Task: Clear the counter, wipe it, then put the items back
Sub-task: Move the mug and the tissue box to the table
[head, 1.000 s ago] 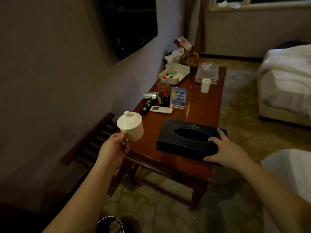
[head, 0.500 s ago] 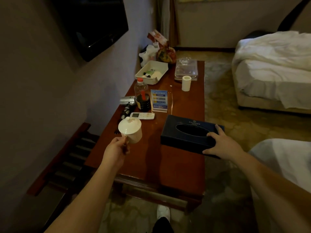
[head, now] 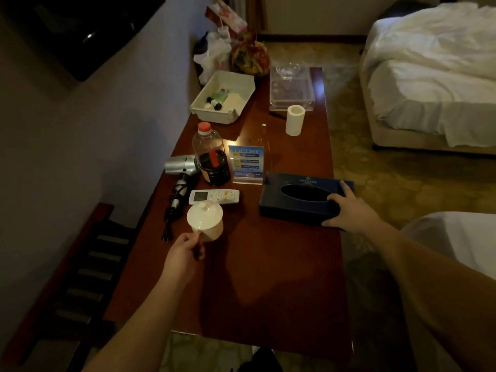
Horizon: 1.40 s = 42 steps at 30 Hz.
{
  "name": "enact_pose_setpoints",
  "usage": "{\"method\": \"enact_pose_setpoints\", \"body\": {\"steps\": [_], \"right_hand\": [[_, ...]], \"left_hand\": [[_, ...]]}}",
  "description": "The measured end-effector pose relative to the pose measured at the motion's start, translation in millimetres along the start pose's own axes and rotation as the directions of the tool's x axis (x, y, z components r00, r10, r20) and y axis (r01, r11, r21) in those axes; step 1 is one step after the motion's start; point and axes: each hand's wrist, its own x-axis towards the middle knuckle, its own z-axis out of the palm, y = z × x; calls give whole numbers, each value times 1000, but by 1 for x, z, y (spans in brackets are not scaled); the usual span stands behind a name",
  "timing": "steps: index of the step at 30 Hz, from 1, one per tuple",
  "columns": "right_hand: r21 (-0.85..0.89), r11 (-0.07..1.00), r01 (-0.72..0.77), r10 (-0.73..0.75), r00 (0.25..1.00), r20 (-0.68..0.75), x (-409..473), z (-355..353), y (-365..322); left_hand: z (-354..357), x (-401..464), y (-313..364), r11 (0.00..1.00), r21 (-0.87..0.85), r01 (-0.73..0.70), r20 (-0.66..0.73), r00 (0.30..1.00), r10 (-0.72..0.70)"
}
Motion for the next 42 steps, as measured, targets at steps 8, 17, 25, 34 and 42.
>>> {"method": "enact_pose_setpoints", "body": {"steps": [8,17,25,34,42], "right_hand": [[32,999,-15,15,1000,24,47,7,12],[-6,999,-41,42,999,17,65,0,4],[-36,998,-57,58,997,42,72,-4,0],[-104,991,-81,87,995,49,71,-5,-6],[-172,980,-104,109,994,24,61,-4,-11]], "left_hand": [[-3,36,-2,998,41,55,-6,998,-55],[-10,58,-3,997,-28,77,1,997,-77],[-16,67,-7,991,-104,89,-34,995,-93],[-11,65,-5,997,66,48,-113,993,-40],[-7,63,-7,967,248,51,-203,979,0]]}}
